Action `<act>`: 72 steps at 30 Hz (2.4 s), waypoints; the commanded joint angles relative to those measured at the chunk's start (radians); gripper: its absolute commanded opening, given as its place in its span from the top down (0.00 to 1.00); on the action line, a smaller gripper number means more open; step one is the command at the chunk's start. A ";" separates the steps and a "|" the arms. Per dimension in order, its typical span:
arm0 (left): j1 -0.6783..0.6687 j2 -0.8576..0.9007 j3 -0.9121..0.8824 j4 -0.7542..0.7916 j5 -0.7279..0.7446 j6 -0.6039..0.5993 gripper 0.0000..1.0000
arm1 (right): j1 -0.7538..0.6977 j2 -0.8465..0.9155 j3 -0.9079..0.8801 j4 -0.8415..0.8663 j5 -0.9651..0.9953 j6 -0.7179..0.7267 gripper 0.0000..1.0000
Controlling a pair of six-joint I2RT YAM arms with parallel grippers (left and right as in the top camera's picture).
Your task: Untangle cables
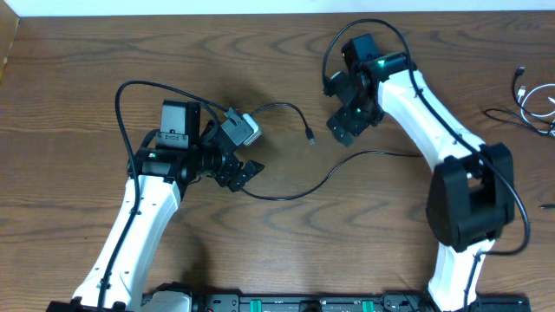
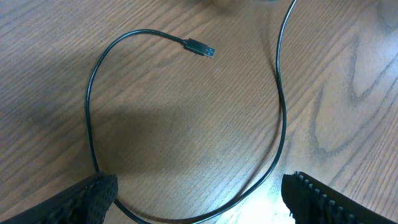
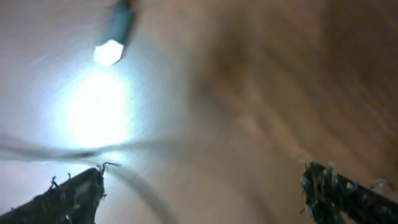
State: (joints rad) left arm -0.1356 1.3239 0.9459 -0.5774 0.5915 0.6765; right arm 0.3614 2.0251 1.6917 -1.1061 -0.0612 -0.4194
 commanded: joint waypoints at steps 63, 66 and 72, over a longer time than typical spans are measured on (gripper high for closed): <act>-0.002 0.002 0.008 -0.003 -0.008 -0.008 0.10 | -0.250 -0.414 -0.167 0.734 0.903 0.267 0.99; -0.002 0.002 0.008 -0.003 -0.008 -0.008 0.10 | -0.388 -0.418 -0.167 0.757 0.972 0.353 0.99; -0.002 0.002 0.008 -0.003 -0.008 -0.008 0.10 | -0.641 -0.418 -0.167 0.756 0.920 0.475 0.99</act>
State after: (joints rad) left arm -0.1356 1.3239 0.9459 -0.5774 0.5880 0.6765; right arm -0.2089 1.6131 1.5219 -0.3538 0.8333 -0.0406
